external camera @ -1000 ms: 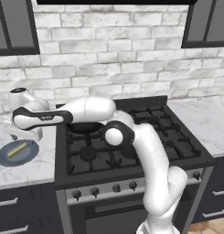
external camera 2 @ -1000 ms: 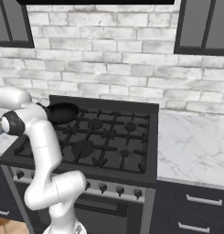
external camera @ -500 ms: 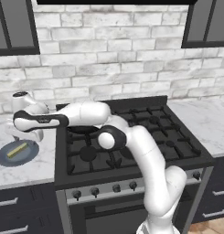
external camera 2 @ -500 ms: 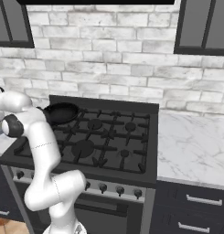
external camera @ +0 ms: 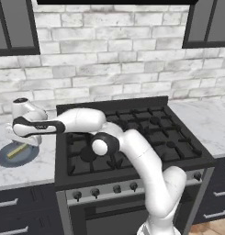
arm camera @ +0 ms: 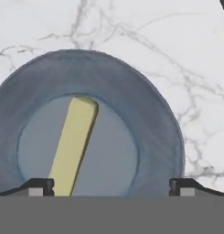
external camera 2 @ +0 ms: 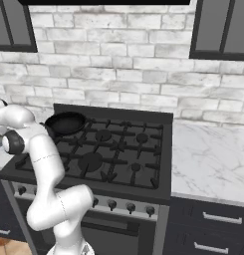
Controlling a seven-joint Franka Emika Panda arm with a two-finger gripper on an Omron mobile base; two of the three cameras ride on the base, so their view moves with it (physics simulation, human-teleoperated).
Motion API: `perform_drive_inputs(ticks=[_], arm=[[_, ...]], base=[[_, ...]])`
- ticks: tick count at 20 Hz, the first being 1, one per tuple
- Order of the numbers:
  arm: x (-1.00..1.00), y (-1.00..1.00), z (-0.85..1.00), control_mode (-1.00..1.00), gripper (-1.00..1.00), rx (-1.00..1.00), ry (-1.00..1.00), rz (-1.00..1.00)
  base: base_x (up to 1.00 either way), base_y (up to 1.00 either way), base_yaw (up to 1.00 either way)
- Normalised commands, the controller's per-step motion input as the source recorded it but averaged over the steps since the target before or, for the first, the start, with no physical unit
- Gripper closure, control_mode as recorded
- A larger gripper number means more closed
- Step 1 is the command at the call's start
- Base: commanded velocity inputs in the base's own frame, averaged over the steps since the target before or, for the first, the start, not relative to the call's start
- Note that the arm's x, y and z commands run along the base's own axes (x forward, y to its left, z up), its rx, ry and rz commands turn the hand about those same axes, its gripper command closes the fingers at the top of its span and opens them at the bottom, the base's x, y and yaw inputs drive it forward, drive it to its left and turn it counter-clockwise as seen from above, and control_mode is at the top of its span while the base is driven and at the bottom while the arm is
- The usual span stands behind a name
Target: Pick up the butter stick and place it in the pan. Then turn on the burner for the pan.
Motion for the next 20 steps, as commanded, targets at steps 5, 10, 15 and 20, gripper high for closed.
perform_drive_inputs(ticks=[5,10,15,20], arm=[[0.19,0.27,-0.08,-1.0,-1.0,0.0,0.04,-0.02],[0.2,0.19,-0.04,-1.0,-1.0,0.0,0.03,-0.01],[0.2,0.12,-0.09,-1.0,-1.0,-0.01,0.03,0.0],[0.2,0.14,-0.06,-1.0,-1.0,-0.01,0.05,0.0]], base=[[0.0,0.0,0.0],[0.0,0.0,0.0],[0.0,0.0,0.0],[0.0,0.0,0.0]])
